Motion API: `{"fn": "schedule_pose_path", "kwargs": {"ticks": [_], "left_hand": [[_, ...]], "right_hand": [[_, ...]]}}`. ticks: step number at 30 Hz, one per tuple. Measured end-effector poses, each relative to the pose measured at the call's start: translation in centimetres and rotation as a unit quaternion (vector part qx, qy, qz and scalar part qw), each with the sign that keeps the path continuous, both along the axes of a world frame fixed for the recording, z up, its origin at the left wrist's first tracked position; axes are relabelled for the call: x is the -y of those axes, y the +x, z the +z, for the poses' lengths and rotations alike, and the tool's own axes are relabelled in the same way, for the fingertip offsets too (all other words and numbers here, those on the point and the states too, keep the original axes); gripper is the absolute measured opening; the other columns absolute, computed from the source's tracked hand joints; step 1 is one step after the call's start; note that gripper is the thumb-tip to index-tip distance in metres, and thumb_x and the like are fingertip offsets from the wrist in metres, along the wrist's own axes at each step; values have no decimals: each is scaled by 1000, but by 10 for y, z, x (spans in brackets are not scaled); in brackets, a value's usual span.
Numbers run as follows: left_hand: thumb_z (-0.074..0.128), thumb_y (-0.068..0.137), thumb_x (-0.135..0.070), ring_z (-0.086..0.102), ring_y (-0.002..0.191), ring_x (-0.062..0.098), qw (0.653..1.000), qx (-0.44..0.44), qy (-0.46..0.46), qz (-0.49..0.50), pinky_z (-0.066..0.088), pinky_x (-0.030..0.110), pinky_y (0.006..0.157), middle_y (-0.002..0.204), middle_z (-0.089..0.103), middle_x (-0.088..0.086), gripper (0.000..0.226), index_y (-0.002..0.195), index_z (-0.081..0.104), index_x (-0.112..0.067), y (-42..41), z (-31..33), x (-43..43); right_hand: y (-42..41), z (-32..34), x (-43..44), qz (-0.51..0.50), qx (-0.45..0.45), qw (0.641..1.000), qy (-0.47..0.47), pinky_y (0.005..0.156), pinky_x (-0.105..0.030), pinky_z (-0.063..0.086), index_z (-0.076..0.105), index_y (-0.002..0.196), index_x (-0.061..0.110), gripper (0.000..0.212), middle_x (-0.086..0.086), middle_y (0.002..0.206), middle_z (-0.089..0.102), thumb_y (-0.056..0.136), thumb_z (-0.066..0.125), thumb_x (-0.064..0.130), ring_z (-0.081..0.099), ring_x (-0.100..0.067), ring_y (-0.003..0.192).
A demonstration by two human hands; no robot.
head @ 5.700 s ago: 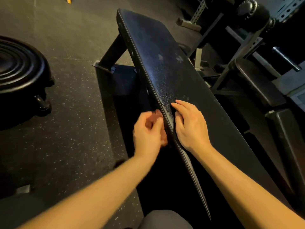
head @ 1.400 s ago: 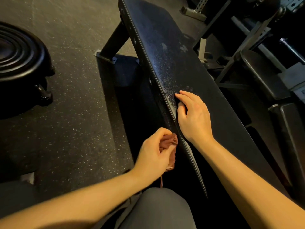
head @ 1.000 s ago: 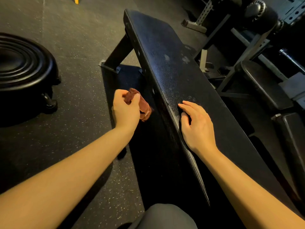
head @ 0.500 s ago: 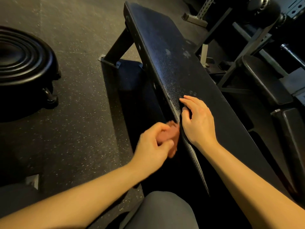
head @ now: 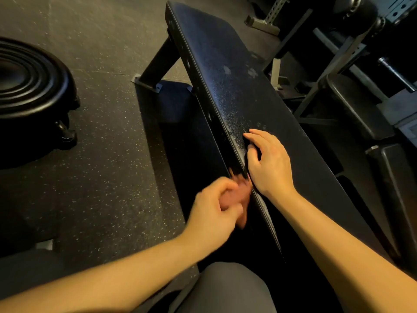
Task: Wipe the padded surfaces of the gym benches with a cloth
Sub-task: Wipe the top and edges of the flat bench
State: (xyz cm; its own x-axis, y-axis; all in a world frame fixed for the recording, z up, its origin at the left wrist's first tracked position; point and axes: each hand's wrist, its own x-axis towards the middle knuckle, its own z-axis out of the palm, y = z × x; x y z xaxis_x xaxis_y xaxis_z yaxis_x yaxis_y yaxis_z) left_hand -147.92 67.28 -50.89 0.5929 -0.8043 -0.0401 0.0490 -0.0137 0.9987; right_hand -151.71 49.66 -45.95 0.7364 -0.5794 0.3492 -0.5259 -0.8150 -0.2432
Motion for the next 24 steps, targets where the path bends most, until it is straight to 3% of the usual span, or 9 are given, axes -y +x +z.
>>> {"fn": "schedule_pose_path", "kwargs": {"ticks": [3,7,11,14,18,22,24], "left_hand": [[72,77,4,69,73,5,995,16,24,-100,50,16,65,86,73,-2,32,96,73,-22,11,0,-13],[70,68,-11,58,62,4,996,65,67,6,44,19,60,76,68,-3,29,94,64,-23,71,3,14],[79,78,-3,65,81,9,987,-56,45,147,48,16,66,92,69,-1,39,109,61,-19,113,5,43],[78,83,-1,72,86,3,975,-119,10,186,53,15,68,89,75,-7,27,105,70,-16,129,11,61],[71,85,9,75,93,10,990,-74,-6,123,56,21,82,94,80,-1,22,95,76,-10,132,9,56],[67,86,8,70,98,11,991,-2,134,-14,51,17,88,105,78,6,24,103,78,-6,131,16,49],[75,84,-3,70,100,15,983,9,181,19,53,28,92,102,78,2,22,101,77,-18,132,23,53]], "right_hand": [[0,2,-3,-4,-9,1000,0,111,-36,41,68,130,19,35,6,139,61,99,51,19,51,-12,131],[-1,5,-7,-10,-19,1000,5,112,-32,37,68,131,19,35,6,140,60,100,52,18,49,-11,132],[-2,6,-6,-13,-18,1000,8,110,-24,30,67,132,21,35,8,141,59,101,52,19,46,-7,134],[-2,5,-5,-8,-14,1000,13,111,-25,30,67,133,21,35,8,142,59,101,52,19,45,-7,134],[-1,3,-1,9,-11,1000,6,113,-33,35,68,132,19,35,5,141,60,101,52,18,48,-12,134],[-2,7,-2,20,-29,999,-5,108,-41,40,69,129,14,33,-2,138,62,99,55,15,53,-21,131],[0,16,-1,34,-81,996,-23,104,-44,43,70,125,14,31,-4,133,65,97,56,16,57,-25,126]]}}
